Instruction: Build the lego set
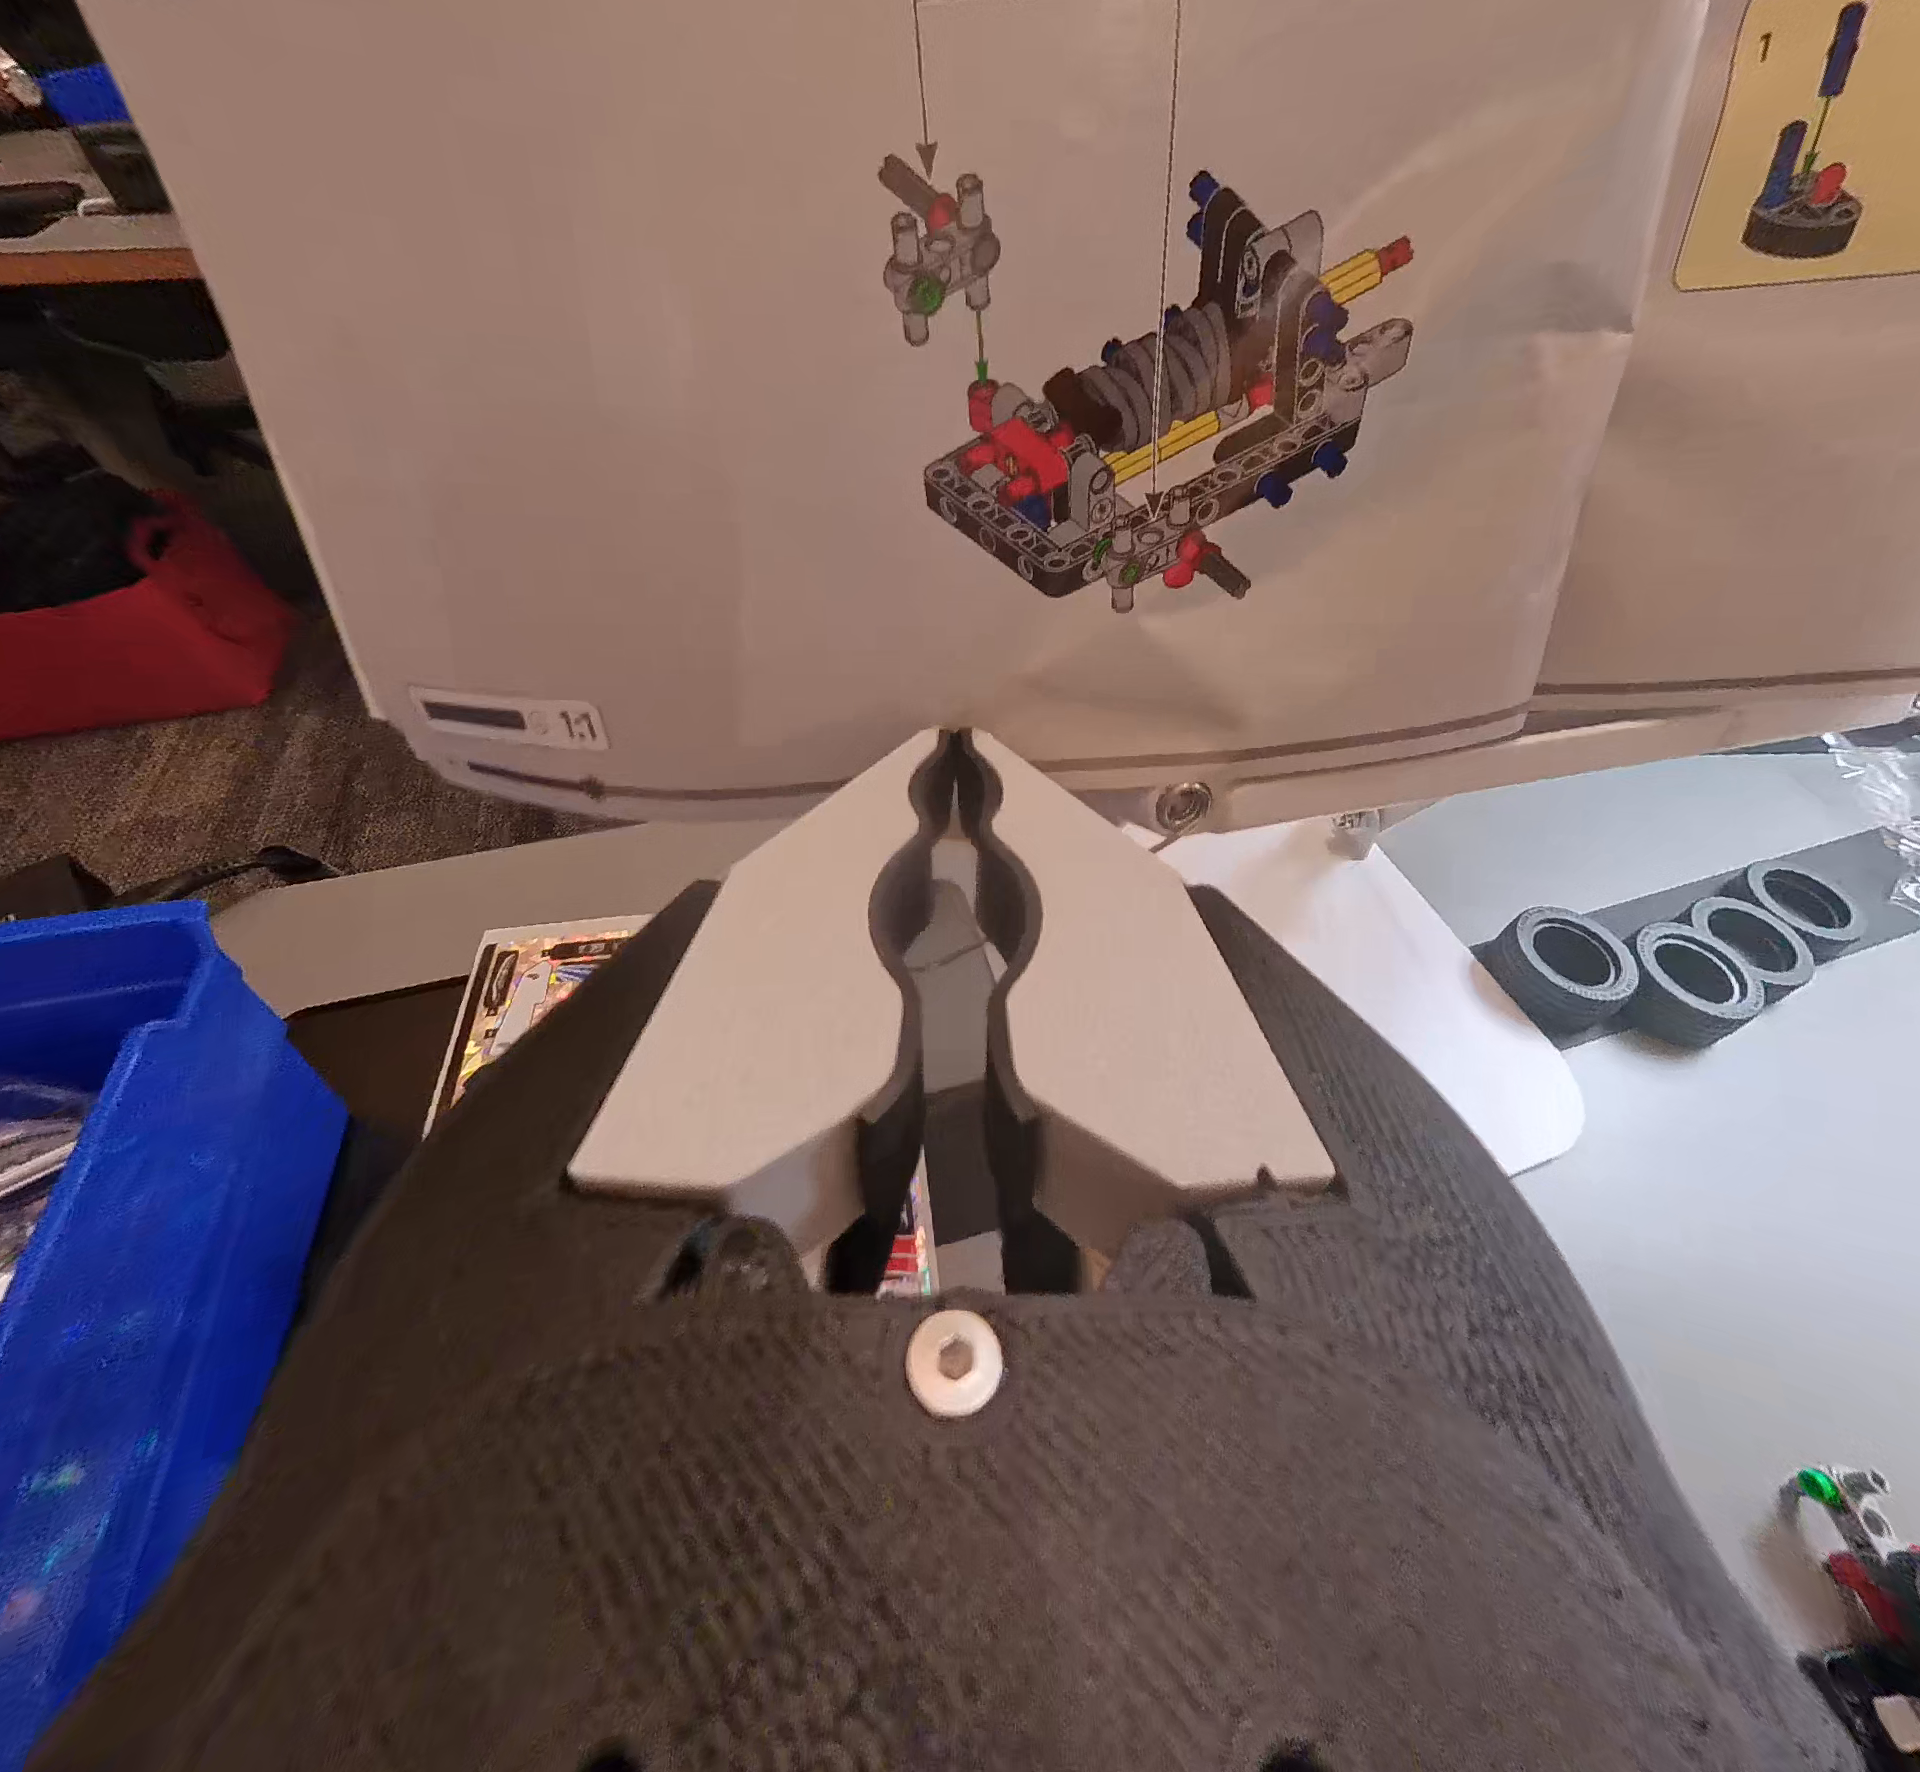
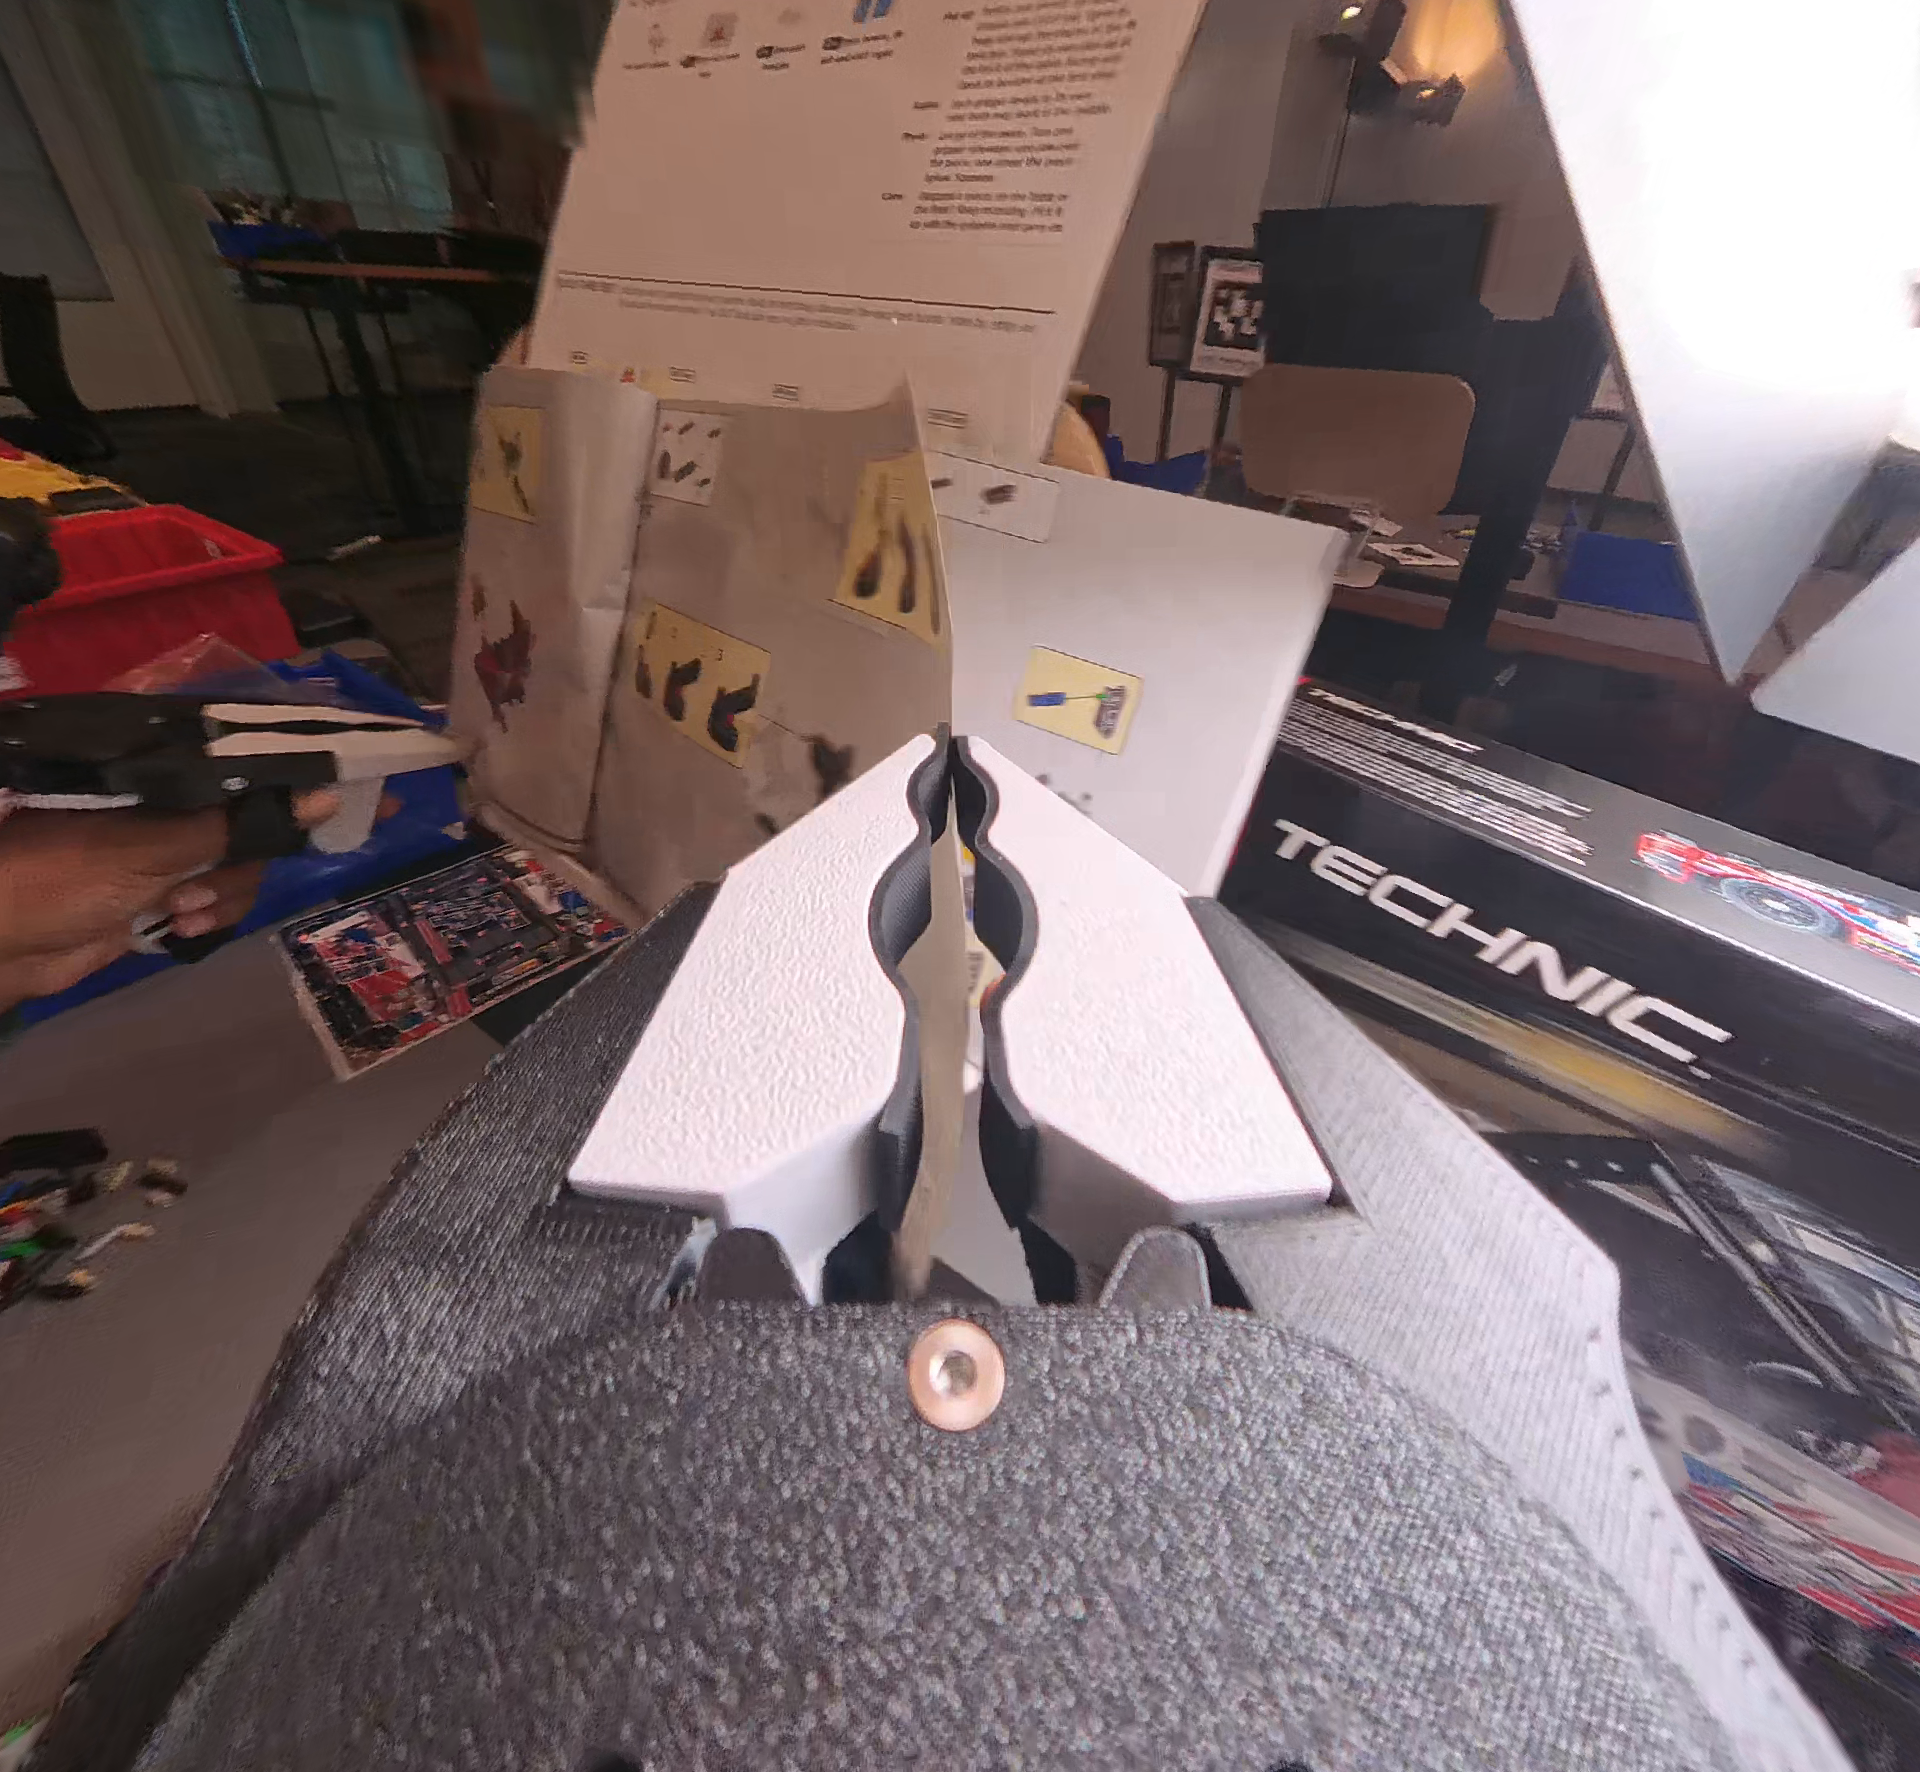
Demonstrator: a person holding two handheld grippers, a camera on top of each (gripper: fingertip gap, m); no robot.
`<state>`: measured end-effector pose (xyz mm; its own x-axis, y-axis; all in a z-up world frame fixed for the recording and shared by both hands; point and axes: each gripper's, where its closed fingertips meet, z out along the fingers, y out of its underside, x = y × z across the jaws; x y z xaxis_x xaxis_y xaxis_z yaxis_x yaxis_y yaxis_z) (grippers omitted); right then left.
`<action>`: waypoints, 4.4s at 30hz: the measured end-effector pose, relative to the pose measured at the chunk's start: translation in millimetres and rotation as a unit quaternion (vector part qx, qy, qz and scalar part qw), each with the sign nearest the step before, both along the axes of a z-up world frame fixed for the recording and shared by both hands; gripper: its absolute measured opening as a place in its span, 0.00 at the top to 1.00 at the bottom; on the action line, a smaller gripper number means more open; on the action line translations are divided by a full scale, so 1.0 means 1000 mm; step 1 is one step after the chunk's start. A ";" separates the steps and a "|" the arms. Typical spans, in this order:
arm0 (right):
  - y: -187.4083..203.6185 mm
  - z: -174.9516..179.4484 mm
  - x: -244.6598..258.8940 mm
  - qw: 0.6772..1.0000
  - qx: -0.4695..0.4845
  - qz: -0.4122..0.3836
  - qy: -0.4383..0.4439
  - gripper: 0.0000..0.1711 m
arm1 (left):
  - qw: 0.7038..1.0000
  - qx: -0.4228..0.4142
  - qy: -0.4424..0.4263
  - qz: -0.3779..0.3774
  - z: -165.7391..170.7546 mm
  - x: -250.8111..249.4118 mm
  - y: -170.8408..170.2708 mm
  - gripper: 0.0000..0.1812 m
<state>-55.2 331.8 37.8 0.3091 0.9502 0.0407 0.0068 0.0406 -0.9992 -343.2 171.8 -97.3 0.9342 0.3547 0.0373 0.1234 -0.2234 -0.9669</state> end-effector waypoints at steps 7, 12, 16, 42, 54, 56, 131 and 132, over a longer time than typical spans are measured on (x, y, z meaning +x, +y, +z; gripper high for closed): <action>-0.145 -0.010 -0.048 0.971 0.043 0.223 -0.077 1.00 | 0.963 0.166 -0.052 -0.204 0.073 0.117 -0.010 0.83; -0.207 -0.033 -0.102 0.954 0.143 0.234 -0.124 1.00 | 0.853 0.292 -0.207 -0.380 0.147 0.175 -0.054 0.69; -0.228 -0.036 -0.135 0.953 0.197 0.208 -0.099 1.00 | 0.889 0.240 -0.166 -0.354 0.133 0.169 -0.057 0.70; -0.107 -0.087 -0.226 0.922 0.292 0.006 -0.255 0.98 | 0.980 0.201 0.006 0.000 0.158 -0.072 -0.079 0.88; -0.107 -0.090 -0.236 0.906 0.301 0.000 -0.297 1.00 | 0.823 0.220 -0.507 -0.128 -0.033 0.025 -0.031 0.73; -0.107 -0.090 -0.237 0.903 0.305 -0.002 -0.301 1.00 | 0.791 0.265 -0.543 -0.101 -0.038 0.011 -0.020 0.70; -0.028 -0.134 -0.075 0.814 0.421 -0.222 -0.332 0.99 | 0.950 -0.117 0.249 -0.147 0.006 0.114 0.086 1.00; -0.028 -0.126 -0.079 0.780 0.466 -0.224 -0.351 0.98 | 0.951 -0.117 0.243 -0.148 0.005 0.114 0.085 1.00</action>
<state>-134.3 304.2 -88.1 0.1921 0.2094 0.9588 0.7621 0.5837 -0.2802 -229.3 257.1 -92.0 0.8810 0.0194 -0.4727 -0.4274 -0.3958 -0.8128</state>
